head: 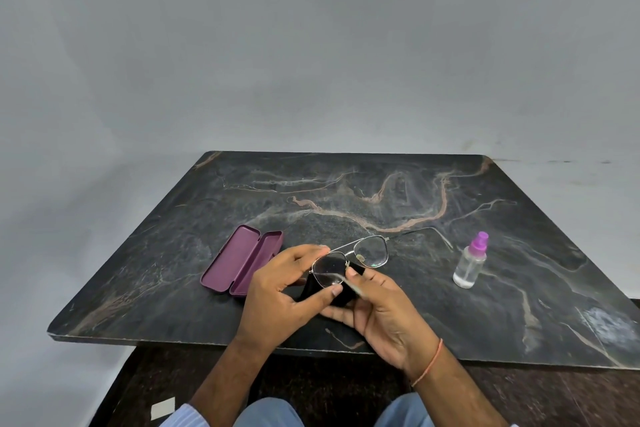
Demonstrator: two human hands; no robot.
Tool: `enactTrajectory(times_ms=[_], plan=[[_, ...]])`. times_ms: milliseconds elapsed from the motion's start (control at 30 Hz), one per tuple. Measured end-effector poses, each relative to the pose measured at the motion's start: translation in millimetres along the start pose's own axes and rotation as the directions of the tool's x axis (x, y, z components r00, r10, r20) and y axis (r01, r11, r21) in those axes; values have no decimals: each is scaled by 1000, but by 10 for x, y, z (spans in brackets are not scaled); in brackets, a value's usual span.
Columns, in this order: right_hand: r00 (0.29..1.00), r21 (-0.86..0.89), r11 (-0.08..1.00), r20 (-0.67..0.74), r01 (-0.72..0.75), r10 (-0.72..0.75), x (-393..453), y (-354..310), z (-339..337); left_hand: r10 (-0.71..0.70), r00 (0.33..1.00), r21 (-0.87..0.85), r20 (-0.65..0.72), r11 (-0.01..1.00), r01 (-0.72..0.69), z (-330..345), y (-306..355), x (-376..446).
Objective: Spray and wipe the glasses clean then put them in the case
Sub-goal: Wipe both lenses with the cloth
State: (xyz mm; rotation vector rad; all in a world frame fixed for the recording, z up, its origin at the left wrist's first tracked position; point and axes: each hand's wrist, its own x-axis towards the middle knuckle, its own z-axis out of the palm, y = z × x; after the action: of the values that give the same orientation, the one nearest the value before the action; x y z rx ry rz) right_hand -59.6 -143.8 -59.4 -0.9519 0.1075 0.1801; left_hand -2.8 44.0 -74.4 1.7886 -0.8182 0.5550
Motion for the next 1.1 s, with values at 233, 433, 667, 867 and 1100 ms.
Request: enactTrajectory(times_ms=[233,433,667,867,1100], plan=[[997,-2,999,-72,40,-40,-15,10,66,-36,999,28,2,999,36,-3,26,-15],[994,-45,997,-98,54,-58,-30,2,76,-47,999,5,15,999,47,3,0,-33],[989,-57,994,-108,94,-100,-36,8,90,-34,999,9,16,999,33,-14,8,-34],[981,-91,989,-145,115,-127,-24,38,123,-37,999,24,25,999,36,-21,49,-42],[977,-79,985,-143,151,-161,-25,45,116,-2,1000,67,11,998,1,-5,89,-26]])
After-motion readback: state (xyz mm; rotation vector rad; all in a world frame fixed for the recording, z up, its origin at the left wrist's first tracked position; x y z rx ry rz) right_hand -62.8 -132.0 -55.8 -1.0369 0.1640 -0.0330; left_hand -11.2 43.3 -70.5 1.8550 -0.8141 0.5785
